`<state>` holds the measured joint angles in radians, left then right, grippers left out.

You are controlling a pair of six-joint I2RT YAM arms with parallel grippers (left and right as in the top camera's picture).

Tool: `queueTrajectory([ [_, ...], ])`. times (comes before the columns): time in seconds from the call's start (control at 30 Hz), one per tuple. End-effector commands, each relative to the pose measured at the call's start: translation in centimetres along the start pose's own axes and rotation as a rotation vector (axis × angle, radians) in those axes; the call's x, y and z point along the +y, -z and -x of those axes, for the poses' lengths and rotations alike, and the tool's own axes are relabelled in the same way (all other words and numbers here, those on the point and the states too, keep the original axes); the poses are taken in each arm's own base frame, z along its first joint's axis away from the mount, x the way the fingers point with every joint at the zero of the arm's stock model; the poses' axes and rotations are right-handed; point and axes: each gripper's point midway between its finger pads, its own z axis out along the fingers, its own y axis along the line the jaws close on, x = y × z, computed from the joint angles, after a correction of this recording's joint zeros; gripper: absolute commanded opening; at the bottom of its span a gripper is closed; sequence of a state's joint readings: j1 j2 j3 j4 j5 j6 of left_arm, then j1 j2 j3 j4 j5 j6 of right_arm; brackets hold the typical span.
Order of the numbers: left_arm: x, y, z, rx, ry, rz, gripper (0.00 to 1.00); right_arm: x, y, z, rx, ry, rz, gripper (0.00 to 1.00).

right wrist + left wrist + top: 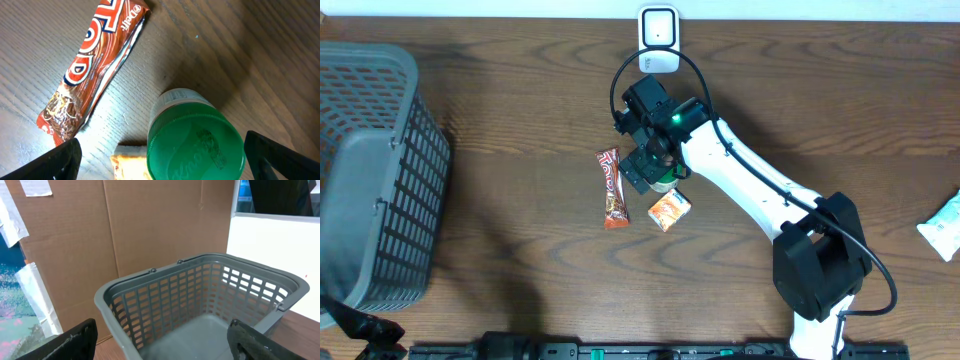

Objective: Scan the item barcode
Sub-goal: 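Reach right gripper to the green-capped jar and grasp it, then lift the green-capped jar with the right gripper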

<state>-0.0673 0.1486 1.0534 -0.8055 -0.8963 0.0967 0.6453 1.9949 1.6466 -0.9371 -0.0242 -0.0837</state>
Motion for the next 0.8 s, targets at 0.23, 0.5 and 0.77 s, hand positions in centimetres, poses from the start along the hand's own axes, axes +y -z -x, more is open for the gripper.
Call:
queueTrajectory([
  [0.23,0.2,0.0,-0.2,0.002,0.007,0.011,0.83,-3.0,0.6,0.7,-0.022,-0.009,-0.098,0.99],
  [0.5,0.2,0.0,-0.2,0.002,0.007,0.011,0.84,-4.0,-1.5,0.1,0.009,-0.142,-0.077,0.99],
  [0.77,0.2,0.0,-0.2,0.002,0.007,0.011,0.83,-3.1,-5.3,-1.9,0.121,-0.199,-0.058,0.99],
])
